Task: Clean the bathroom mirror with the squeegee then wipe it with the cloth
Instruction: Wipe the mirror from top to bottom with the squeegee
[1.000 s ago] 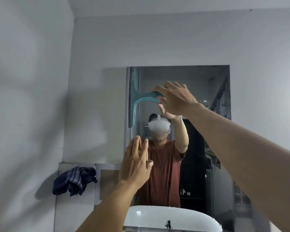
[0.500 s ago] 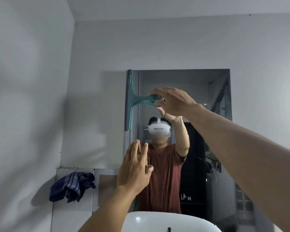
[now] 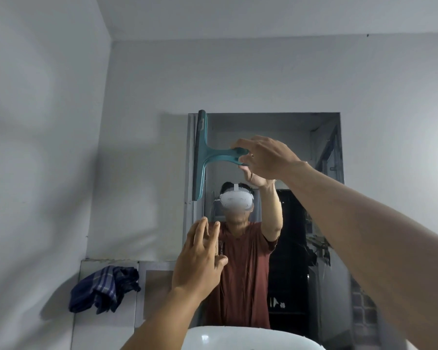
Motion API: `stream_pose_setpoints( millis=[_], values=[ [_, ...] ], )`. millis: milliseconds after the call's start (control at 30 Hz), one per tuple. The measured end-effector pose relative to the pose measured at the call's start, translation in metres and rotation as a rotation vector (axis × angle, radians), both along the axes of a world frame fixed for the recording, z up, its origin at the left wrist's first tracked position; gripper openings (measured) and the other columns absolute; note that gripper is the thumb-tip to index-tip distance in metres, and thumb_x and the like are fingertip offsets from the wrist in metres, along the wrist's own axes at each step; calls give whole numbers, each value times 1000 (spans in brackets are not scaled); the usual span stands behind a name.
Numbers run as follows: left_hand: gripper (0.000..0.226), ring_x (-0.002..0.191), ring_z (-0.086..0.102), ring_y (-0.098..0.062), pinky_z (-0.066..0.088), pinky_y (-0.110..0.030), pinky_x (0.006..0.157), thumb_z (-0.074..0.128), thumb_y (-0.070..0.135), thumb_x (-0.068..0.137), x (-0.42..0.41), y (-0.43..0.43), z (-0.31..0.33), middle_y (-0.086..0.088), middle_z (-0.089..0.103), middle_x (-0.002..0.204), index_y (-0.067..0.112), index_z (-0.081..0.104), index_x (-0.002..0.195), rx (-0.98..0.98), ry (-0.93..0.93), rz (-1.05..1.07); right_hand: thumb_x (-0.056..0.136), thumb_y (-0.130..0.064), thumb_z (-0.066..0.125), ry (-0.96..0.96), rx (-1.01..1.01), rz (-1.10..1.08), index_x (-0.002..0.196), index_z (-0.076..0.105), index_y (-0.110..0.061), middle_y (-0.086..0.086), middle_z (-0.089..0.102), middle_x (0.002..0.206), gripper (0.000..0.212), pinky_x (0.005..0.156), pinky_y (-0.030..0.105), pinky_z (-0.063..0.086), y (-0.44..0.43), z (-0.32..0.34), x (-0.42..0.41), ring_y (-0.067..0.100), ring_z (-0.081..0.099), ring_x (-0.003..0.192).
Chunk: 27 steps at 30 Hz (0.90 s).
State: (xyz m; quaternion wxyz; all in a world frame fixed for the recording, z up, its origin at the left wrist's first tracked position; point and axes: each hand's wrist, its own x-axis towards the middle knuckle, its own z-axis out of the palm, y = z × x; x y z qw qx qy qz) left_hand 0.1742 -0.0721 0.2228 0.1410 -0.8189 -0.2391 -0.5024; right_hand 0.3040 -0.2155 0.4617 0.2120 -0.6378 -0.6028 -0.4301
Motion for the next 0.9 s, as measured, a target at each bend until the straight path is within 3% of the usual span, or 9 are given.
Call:
stream_pose_setpoints(
  millis=[200,567,900],
  values=[
    [89,146,33,-34,54,-41,100,77,48,80,0,1,0,-15,31,156,17,37,153,21,0,18,104,-30,52,14,18,-62,133,54,-37,-1,62,113,30,78,35,52,-26,-2,19,19,60,91],
    [91,143,35,-36,59,-44,90,84,41,74,1,-2,1,-18,35,152,12,43,150,22,3,14,104,-32,50,125,77,-195,139,51,-34,5,60,124,35,87,43,54,-85,-16,50,27,62,105],
    [90,139,36,-39,59,-49,87,88,36,71,2,-5,2,-23,40,147,7,48,146,47,-2,26,103,-32,48,224,179,-207,137,52,-36,3,61,114,34,77,36,53,-105,-47,68,22,61,92]
  ],
)
